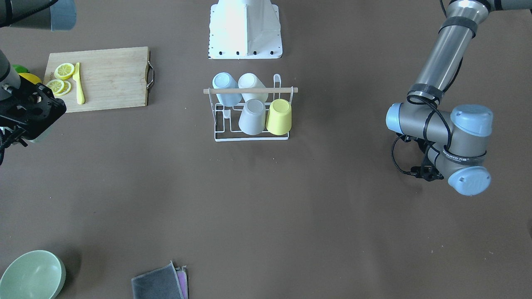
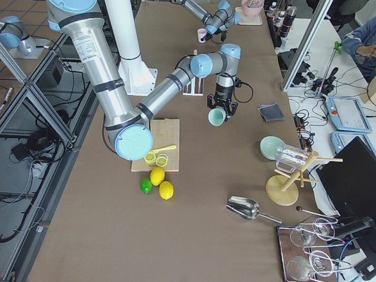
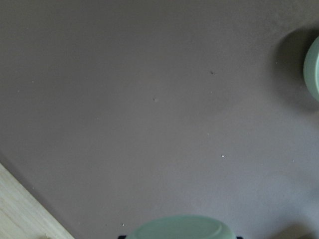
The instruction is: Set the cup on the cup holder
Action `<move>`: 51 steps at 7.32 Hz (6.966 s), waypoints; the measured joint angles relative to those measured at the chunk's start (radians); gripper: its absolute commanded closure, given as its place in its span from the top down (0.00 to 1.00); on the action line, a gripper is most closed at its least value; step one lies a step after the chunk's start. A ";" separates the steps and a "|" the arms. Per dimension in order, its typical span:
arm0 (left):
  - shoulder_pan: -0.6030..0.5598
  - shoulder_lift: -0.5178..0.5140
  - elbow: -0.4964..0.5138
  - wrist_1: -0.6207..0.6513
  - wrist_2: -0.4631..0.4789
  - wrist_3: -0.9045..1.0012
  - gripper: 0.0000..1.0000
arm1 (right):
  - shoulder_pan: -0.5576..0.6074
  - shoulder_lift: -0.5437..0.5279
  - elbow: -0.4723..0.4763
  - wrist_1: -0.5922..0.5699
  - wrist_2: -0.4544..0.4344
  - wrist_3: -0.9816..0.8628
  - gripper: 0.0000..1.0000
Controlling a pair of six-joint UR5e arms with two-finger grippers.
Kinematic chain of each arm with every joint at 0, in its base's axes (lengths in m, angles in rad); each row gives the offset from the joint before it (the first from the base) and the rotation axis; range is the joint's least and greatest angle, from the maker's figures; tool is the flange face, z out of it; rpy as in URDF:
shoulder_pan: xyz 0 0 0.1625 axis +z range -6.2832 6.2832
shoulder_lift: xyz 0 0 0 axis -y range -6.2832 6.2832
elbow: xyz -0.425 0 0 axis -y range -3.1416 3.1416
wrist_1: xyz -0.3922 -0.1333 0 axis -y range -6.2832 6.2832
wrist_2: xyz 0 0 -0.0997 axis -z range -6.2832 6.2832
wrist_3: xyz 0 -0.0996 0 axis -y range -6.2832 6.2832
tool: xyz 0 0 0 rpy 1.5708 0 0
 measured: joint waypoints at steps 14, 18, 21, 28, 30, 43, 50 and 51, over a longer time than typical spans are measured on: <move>-0.117 0.076 -0.494 0.346 0.129 0.004 0.00 | -0.031 -0.132 -0.108 1.706 0.035 1.178 0.00; -0.187 0.125 -0.709 0.343 0.195 -0.005 0.00 | -0.344 -0.111 -0.094 1.780 -0.420 1.259 0.00; -0.211 0.137 -0.708 0.106 0.289 -0.053 0.00 | -0.604 -0.050 -0.112 1.761 -0.728 1.167 0.00; -0.204 0.286 -0.686 -0.734 0.402 -0.251 0.00 | -0.593 0.119 -0.338 1.706 -0.815 1.062 0.00; -0.198 0.292 -0.692 -1.031 0.405 -0.377 0.00 | -0.613 0.139 -0.360 1.706 -0.818 1.066 0.00; 0.668 0.293 -0.744 -2.283 1.412 -0.666 0.00 | -0.656 0.122 -0.362 1.708 -0.817 1.059 0.00; 0.849 0.280 -0.691 -2.400 1.575 -0.489 0.00 | -0.656 0.122 -0.358 1.708 -0.818 1.063 1.00; 0.849 0.267 -0.673 -2.400 1.575 -0.489 0.00 | -0.656 0.122 -0.358 1.708 -0.818 1.064 1.00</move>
